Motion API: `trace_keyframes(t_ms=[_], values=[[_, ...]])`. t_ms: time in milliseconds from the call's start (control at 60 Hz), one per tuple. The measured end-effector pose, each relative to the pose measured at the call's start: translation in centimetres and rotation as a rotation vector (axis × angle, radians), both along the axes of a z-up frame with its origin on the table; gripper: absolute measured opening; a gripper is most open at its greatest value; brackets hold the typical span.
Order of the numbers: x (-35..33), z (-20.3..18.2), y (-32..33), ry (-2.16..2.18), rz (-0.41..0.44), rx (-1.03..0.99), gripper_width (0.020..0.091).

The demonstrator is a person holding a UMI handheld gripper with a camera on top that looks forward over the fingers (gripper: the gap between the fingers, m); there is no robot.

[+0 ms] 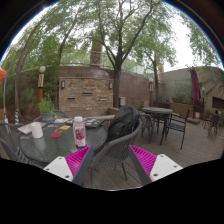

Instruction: Pour water

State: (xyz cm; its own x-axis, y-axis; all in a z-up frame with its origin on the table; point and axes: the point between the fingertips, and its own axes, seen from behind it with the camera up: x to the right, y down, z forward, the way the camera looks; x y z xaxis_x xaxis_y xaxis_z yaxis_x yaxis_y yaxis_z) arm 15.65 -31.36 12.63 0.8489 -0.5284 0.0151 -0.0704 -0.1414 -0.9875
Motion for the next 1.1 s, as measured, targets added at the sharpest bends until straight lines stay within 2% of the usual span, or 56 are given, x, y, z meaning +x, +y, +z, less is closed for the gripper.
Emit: trace_keyframes(t_ms=[117, 133, 150, 183, 200, 217, 233, 383, 517, 617, 633, 800, 1017, 1100], values=[[0.2, 0.6, 0.0, -0.047, -0.016, -0.020, 0.0832], [1.8, -0.9, 0.1, -0.042, -0.017, -0.018, 0.0831], [0.2, 0.4, -0.1, -0.037, -0.022, -0.024, 0.0832], [1.6, -1.3, 0.1, -0.023, -0.013, -0.022, 0.0831], [-0.1, 0.0, 0.0, -0.016, -0.011, -0.026, 0.0831], [1.3, -1.5, 0.3, -0.009, -0.001, -0.022, 0.0833], [-0.3, -0.2, 0.1, -0.002, -0.001, -0.026, 0.0832], [0.1, -0.3, 0.2, 0.018, 0.001, -0.008, 0.0830], [-0.6, -0.9, 2.1, 0.015, 0.038, -0.007, 0.0828], [-2.8, -0.3, 5.8, 0.010, 0.079, 0.007, 0.0828], [-1.7, -1.6, 6.9, 0.010, 0.093, 0.017, 0.0830], [-4.1, -2.5, 15.9, -0.002, 0.181, 0.035, 0.0828], [-3.9, -3.6, 25.1, -0.060, 0.226, 0.037, 0.0826], [-3.0, -3.6, 27.3, -0.065, 0.215, 0.048, 0.0827]])
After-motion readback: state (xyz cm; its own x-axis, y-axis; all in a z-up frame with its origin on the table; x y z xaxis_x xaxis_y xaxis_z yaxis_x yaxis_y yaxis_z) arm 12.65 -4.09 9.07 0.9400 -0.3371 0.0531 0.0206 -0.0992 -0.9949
